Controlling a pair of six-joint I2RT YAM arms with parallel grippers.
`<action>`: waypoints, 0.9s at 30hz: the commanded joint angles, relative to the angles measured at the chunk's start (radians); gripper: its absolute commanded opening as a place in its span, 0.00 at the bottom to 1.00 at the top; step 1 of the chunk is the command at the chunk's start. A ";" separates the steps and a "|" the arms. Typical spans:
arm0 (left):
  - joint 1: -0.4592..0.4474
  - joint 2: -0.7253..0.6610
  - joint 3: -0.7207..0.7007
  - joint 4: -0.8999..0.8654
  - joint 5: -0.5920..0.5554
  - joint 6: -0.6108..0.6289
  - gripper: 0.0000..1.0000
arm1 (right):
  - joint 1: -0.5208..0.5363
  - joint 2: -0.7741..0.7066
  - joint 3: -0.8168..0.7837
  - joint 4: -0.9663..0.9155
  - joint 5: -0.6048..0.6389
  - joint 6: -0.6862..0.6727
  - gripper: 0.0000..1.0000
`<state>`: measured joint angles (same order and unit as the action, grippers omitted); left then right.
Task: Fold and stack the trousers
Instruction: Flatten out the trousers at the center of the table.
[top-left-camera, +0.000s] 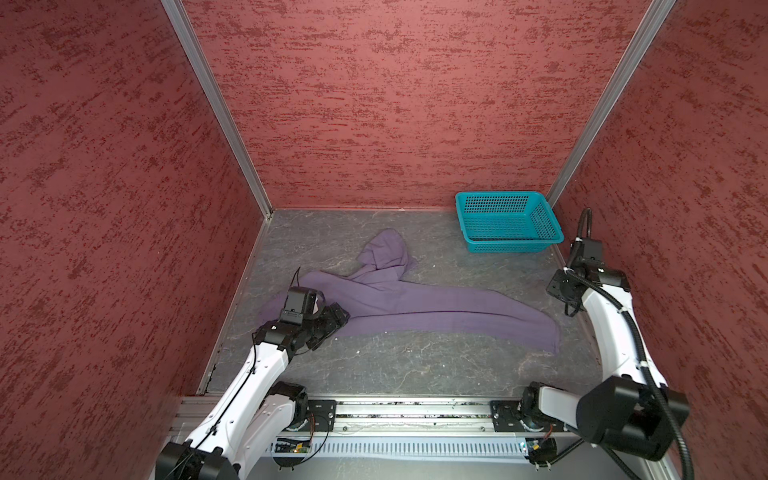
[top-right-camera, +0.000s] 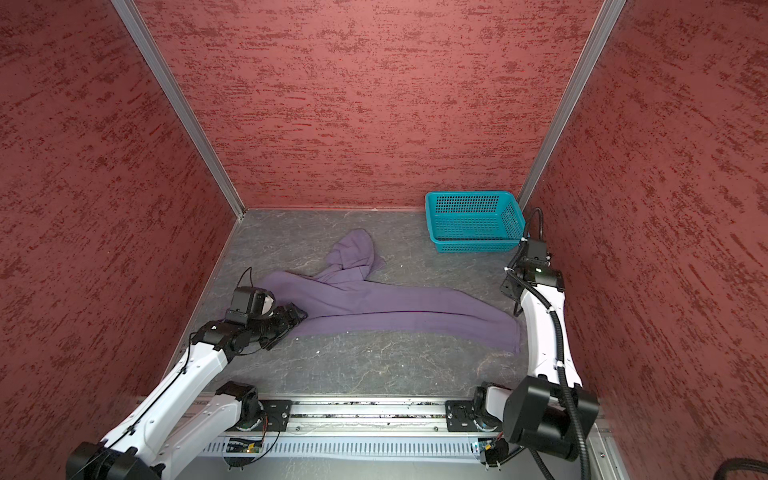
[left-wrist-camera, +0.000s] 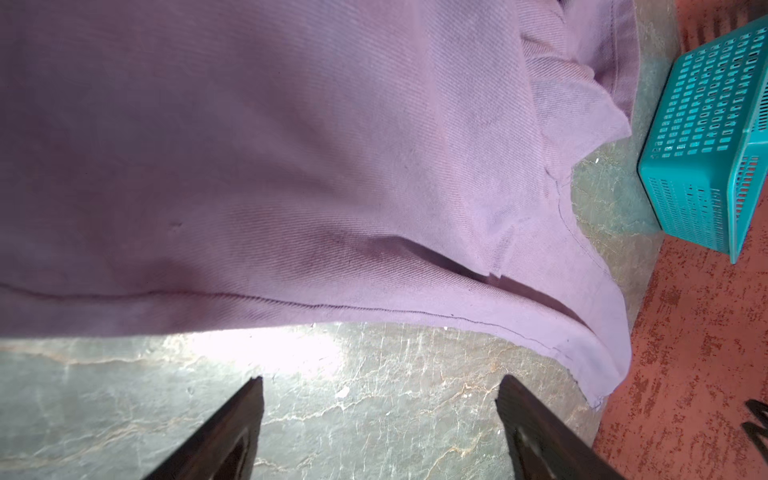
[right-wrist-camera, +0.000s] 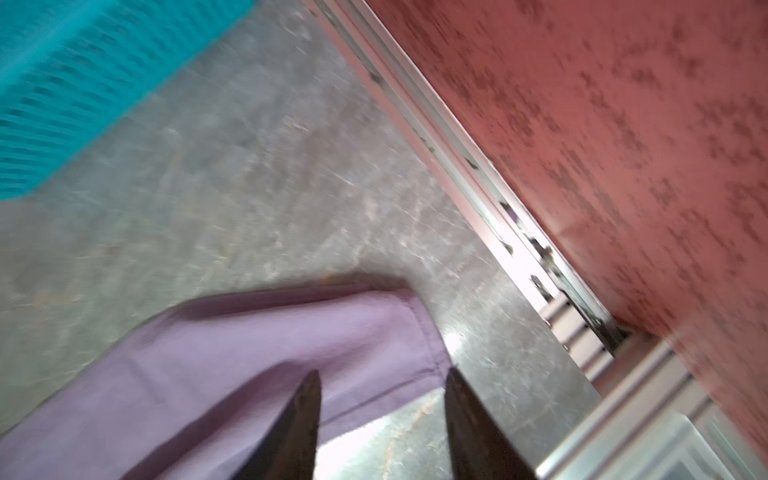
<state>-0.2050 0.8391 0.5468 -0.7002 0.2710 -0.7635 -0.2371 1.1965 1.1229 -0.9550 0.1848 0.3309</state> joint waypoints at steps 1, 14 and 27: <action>-0.012 0.004 -0.020 -0.012 -0.018 -0.027 0.88 | 0.158 -0.022 -0.002 0.108 -0.125 0.023 0.25; 0.011 0.053 0.359 -0.171 -0.307 0.076 0.93 | 0.761 0.376 0.103 0.561 -0.227 -0.120 0.54; 0.374 0.049 0.184 -0.096 -0.060 0.126 1.00 | 0.752 0.939 0.586 0.571 -0.334 -0.038 0.81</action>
<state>0.1188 0.8845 0.7605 -0.8181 0.1089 -0.6712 0.5243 2.0739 1.6180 -0.3870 -0.1078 0.2577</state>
